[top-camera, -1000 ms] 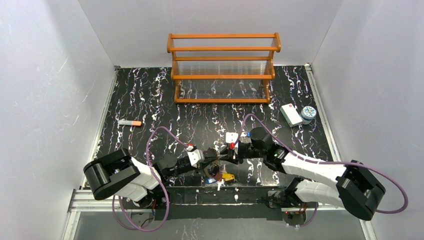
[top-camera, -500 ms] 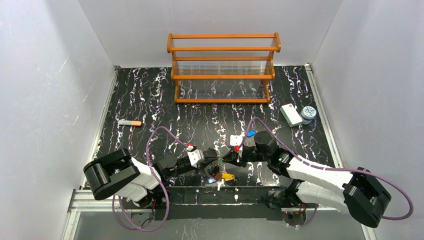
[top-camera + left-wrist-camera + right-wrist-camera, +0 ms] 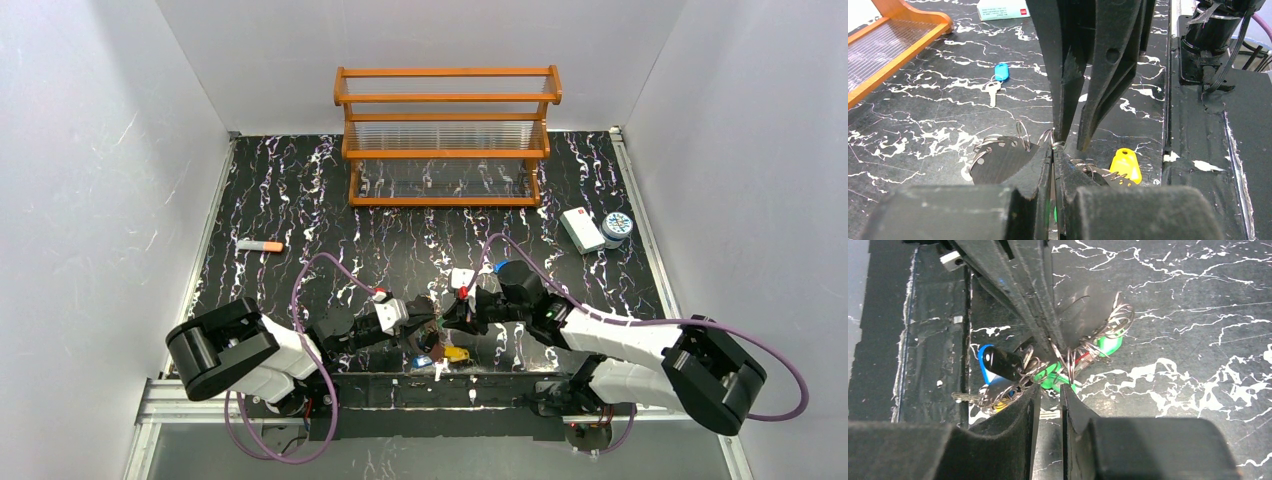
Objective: Put the keys on the keyring
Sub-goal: Adjust the key on the keyring.
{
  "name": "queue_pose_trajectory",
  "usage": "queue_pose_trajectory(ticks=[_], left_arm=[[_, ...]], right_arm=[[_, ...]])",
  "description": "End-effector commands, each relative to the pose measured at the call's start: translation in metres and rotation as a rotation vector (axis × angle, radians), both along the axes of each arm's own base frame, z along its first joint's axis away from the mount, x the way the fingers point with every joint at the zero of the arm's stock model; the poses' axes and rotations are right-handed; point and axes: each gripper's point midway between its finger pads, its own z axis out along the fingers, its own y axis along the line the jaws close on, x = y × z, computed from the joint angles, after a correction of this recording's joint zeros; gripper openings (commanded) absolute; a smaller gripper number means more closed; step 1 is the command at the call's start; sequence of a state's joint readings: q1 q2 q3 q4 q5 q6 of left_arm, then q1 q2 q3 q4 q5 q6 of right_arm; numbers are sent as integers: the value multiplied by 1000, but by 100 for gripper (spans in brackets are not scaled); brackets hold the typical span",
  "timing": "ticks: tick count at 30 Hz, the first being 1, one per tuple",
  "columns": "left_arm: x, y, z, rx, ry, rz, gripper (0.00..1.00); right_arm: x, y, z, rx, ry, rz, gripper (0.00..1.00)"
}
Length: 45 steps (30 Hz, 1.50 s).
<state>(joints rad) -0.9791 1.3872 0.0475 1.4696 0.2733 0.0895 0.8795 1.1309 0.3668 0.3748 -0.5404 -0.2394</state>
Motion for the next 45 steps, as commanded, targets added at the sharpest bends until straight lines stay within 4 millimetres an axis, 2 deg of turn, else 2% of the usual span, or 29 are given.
queue_pose_trajectory(ticks=[1, 10, 19, 27, 29, 37, 42, 43, 45], left_arm=[[-1, -2, 25, -75, -57, -8, 0], [-1, -2, 26, -76, -57, -9, 0], [-2, -1, 25, -77, -55, -9, 0], [-1, -2, 27, -80, -59, -10, 0], [-1, -2, 28, -82, -60, -10, 0], [-1, 0, 28, -84, -57, -3, 0], [4, 4, 29, -84, -70, 34, 0], [7, 6, 29, -82, -74, 53, 3], [13, 13, 26, -69, -81, 100, 21]], right_arm=[[22, 13, 25, 42, -62, -59, 29], [26, 18, 36, 77, -94, -59, 31], [21, 22, 47, 108, -117, -8, 31], [16, 24, 46, 118, -112, 25, 30], [15, 24, 46, 122, -114, 29, 27], [12, 26, 49, 129, -115, 56, 1], [13, 22, 41, 84, -105, 47, 1], [16, 21, 39, 66, -106, 33, 1], [22, 18, 34, 19, -104, 1, 1]])
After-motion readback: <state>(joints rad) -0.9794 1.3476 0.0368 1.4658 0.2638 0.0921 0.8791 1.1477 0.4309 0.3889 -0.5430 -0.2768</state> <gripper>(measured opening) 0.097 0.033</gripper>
